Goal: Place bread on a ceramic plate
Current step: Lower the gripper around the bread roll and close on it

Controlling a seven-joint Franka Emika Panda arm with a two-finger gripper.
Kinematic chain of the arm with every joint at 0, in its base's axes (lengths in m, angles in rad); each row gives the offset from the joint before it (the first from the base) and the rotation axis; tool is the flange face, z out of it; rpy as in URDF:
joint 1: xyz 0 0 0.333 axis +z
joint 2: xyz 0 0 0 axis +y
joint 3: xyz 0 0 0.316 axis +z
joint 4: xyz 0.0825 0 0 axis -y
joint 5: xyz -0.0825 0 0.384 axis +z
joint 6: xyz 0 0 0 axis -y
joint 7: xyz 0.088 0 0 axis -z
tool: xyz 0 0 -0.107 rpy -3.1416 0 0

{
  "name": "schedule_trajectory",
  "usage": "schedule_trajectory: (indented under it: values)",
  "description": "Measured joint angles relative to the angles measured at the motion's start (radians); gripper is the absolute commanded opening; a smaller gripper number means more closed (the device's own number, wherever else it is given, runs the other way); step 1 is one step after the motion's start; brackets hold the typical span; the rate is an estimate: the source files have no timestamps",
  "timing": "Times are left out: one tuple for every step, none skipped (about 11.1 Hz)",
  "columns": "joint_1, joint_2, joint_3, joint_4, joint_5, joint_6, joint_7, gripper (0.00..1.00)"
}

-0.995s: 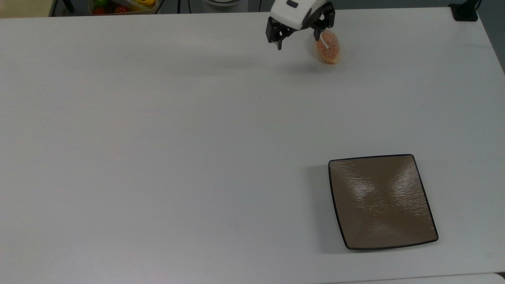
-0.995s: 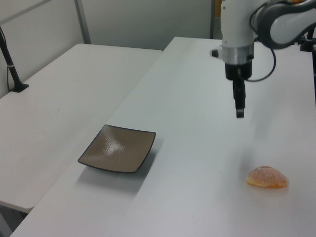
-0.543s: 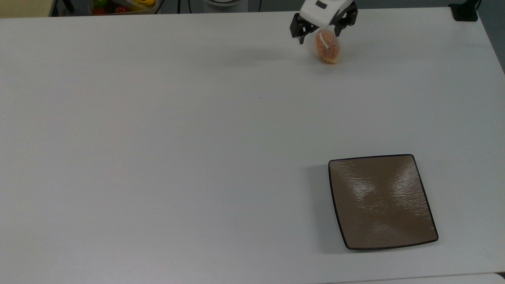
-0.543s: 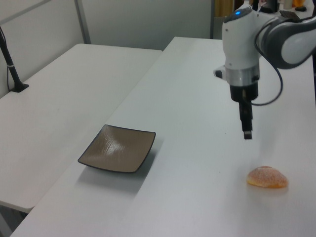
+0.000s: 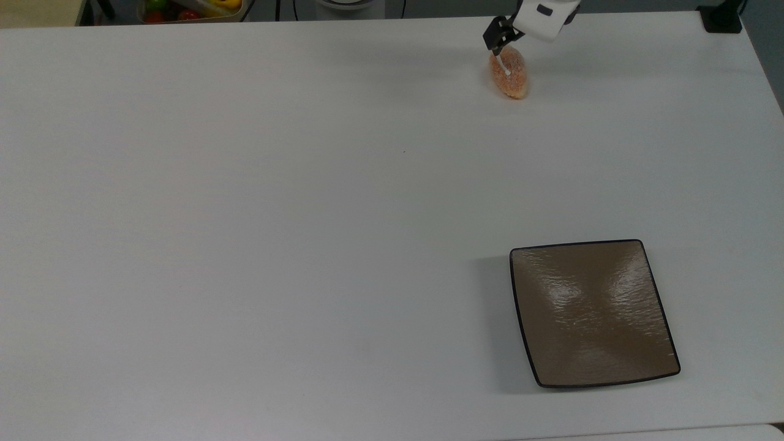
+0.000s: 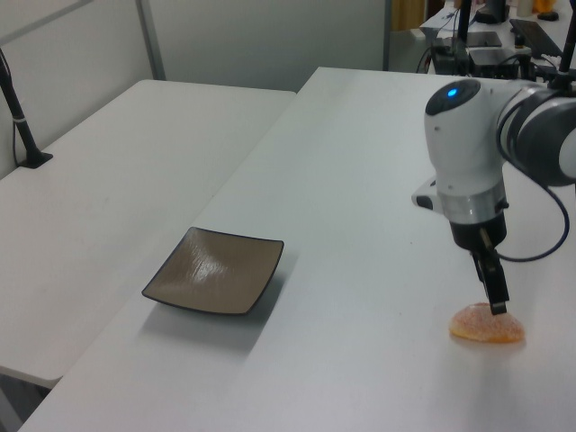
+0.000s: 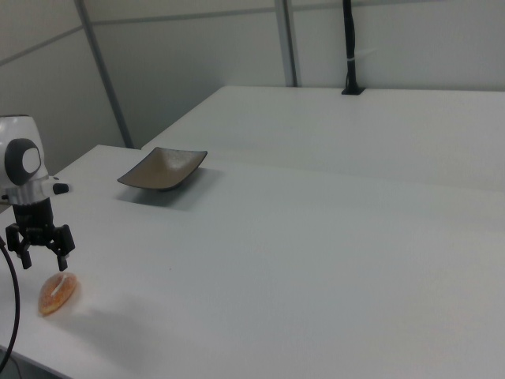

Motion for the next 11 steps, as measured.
schedule_trajectory:
  values:
    - [0.0,0.021,0.0,-0.001,0.0,0.014,0.0,1.0]
    - [-0.003,0.035,0.0,-0.001,0.0,0.028,0.0,1.0]
    - [-0.005,0.044,0.0,-0.001,0.0,0.036,0.0,1.0]
    - [-0.005,0.049,0.0,-0.001,0.0,0.039,0.0,1.0]
    - [-0.004,0.052,0.0,-0.001,0.0,0.039,0.0,1.0]
    - [-0.004,0.055,0.0,-0.001,0.0,0.041,0.0,1.0]
    - [-0.003,0.059,0.0,-0.001,0.0,0.045,0.0,1.0]
    - [-0.003,0.067,0.0,-0.002,0.0,0.052,0.0,1.0]
    - [-0.003,0.081,0.0,-0.003,0.0,0.068,0.0,1.0]
    - [-0.003,0.095,0.0,-0.003,0.0,0.077,0.0,0.79]
    - [-0.003,0.106,0.0,-0.003,0.0,0.08,0.0,0.54]
